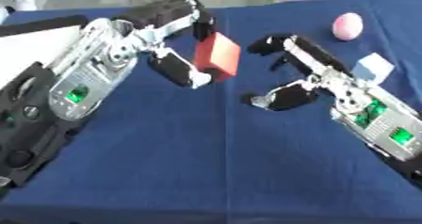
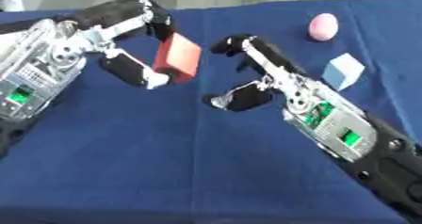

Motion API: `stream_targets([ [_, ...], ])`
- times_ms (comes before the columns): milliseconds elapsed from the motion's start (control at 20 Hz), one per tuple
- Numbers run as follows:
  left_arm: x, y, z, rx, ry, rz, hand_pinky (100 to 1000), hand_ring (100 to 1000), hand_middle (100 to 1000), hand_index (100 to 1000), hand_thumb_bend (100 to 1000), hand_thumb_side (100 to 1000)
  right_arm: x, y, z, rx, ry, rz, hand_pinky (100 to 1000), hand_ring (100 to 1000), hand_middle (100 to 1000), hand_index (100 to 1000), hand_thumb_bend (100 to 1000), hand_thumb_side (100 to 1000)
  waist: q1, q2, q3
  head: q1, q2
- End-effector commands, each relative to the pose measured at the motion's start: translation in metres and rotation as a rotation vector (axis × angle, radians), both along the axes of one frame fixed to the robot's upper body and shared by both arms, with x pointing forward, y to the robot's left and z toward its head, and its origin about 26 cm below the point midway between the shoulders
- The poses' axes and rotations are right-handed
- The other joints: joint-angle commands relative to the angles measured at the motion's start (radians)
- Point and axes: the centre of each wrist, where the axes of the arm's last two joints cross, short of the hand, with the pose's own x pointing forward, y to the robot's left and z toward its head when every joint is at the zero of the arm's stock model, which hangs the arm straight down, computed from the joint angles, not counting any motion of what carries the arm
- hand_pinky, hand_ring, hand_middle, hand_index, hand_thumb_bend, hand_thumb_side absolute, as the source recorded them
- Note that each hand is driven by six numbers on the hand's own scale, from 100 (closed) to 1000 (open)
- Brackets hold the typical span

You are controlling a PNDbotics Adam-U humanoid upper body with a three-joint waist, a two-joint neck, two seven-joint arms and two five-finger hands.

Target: Pick up the objects with one hand, pass them to the other hand, and then place them into the box on the other side of the table.

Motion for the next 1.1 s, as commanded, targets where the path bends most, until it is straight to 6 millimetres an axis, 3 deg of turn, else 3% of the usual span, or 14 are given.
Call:
stream_targets([
  [50,-0.003,0.019,0.02,-0.034,-0.037,0.041,699,646,519,436,126,100,-0.001,-0.005,0.011,-0.002,-0.028,-0.011,676,828,755,773,576,100,-0.001,-0.024,0.002,0.009,-0.002],
  [450,0.001,0.058,0.029,-0.046,-0.05,0.168,698,646,520,437,152,100,-0.005,-0.005,0.016,0.011,-0.035,-0.001,676,823,753,767,575,100,-0.002,-0.022,0.005,0.023,-0.002],
  [500,0.002,0.062,0.029,-0.047,-0.051,0.184,697,646,520,437,120,100,-0.006,-0.005,0.017,0.01,-0.037,0.001,676,823,753,766,575,100,-0.002,-0.021,0.005,0.027,-0.002],
  [550,0.004,0.069,0.03,-0.047,-0.052,0.21,697,646,520,437,159,100,-0.007,-0.005,0.018,0.01,-0.04,0.003,676,822,753,766,575,100,-0.004,-0.02,0.006,0.034,-0.002],
  [700,0.011,0.086,0.03,-0.042,-0.054,0.273,697,646,521,437,163,100,-0.011,-0.004,0.02,0.009,-0.047,0.015,677,822,752,763,574,100,-0.01,-0.015,0.005,0.049,-0.002],
  [1000,0.015,0.093,0.029,-0.043,-0.058,0.298,697,646,521,437,163,100,-0.014,-0.003,0.022,0.007,-0.05,0.021,677,822,752,763,574,100,-0.014,-0.012,0.004,0.055,-0.002],
  [1100,0.021,0.108,0.032,-0.049,-0.074,0.368,697,646,521,438,162,100,-0.015,-0.003,0.024,0.015,-0.066,0.033,677,820,749,761,574,100,-0.031,0.003,0.003,0.079,-0.002],
])
